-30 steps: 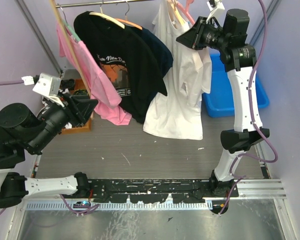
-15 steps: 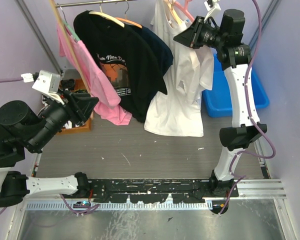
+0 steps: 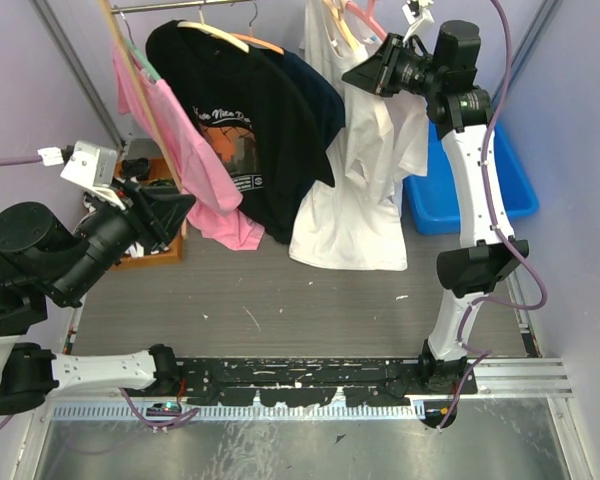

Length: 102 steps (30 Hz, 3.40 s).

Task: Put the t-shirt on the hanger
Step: Place the hanger at the clothesline.

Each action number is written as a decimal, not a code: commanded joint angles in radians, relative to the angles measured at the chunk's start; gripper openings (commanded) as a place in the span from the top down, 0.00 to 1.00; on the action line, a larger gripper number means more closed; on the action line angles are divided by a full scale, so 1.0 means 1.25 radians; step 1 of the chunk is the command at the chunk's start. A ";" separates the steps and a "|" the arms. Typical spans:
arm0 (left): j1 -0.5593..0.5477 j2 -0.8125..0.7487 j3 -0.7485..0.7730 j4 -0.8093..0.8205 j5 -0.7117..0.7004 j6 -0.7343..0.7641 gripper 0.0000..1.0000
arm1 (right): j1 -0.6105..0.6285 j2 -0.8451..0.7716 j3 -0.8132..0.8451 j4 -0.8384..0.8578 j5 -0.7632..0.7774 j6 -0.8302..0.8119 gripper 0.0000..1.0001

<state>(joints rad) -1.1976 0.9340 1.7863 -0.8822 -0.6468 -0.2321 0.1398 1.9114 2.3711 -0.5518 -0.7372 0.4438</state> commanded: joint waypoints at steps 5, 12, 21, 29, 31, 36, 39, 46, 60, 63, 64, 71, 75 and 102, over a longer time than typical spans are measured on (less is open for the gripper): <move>0.001 -0.015 0.000 0.008 -0.013 0.004 0.58 | -0.006 0.033 0.051 0.085 0.018 0.042 0.99; 0.002 -0.011 0.004 0.009 -0.009 0.003 0.58 | -0.005 0.050 0.042 0.076 0.022 0.052 0.99; 0.003 0.002 0.020 0.005 0.001 0.003 0.58 | 0.006 0.058 0.037 0.072 0.061 0.073 0.99; 0.002 0.004 0.019 0.009 0.011 0.002 0.58 | 0.038 0.051 0.017 0.060 0.151 0.068 0.99; 0.002 0.003 0.019 0.009 0.012 0.001 0.58 | 0.049 0.050 0.020 0.052 0.174 0.060 0.99; 0.002 -0.006 0.014 0.010 0.017 -0.003 0.58 | 0.084 0.062 0.035 0.019 0.242 0.021 0.99; 0.002 -0.014 0.009 0.010 0.017 -0.006 0.59 | 0.103 0.064 0.034 0.003 0.284 -0.002 0.99; 0.002 -0.025 0.003 0.010 0.019 -0.007 0.59 | 0.136 0.095 0.121 -0.059 0.355 -0.059 0.99; 0.002 -0.020 0.025 -0.008 0.025 -0.018 0.59 | 0.146 0.122 0.147 -0.092 0.404 -0.159 0.99; 0.002 -0.016 0.027 -0.010 0.027 -0.025 0.59 | 0.150 0.122 0.144 -0.093 0.423 -0.175 0.99; 0.002 -0.014 0.030 -0.011 0.028 -0.028 0.59 | 0.149 0.122 0.144 -0.093 0.423 -0.179 0.99; 0.002 0.005 0.052 -0.028 0.040 -0.044 0.60 | 0.150 0.122 0.150 -0.093 0.440 -0.222 0.99; 0.002 0.016 0.068 -0.043 0.043 -0.056 0.60 | 0.146 0.128 0.156 -0.092 0.440 -0.237 0.99; 0.002 0.066 0.138 -0.088 0.080 -0.099 0.64 | 0.216 0.114 0.091 0.029 0.802 -0.514 0.99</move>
<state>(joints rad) -1.1976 1.0183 1.9312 -0.9951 -0.5583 -0.3462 0.4114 2.0201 2.5000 -0.6292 0.0334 -0.0555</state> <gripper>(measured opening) 0.363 0.245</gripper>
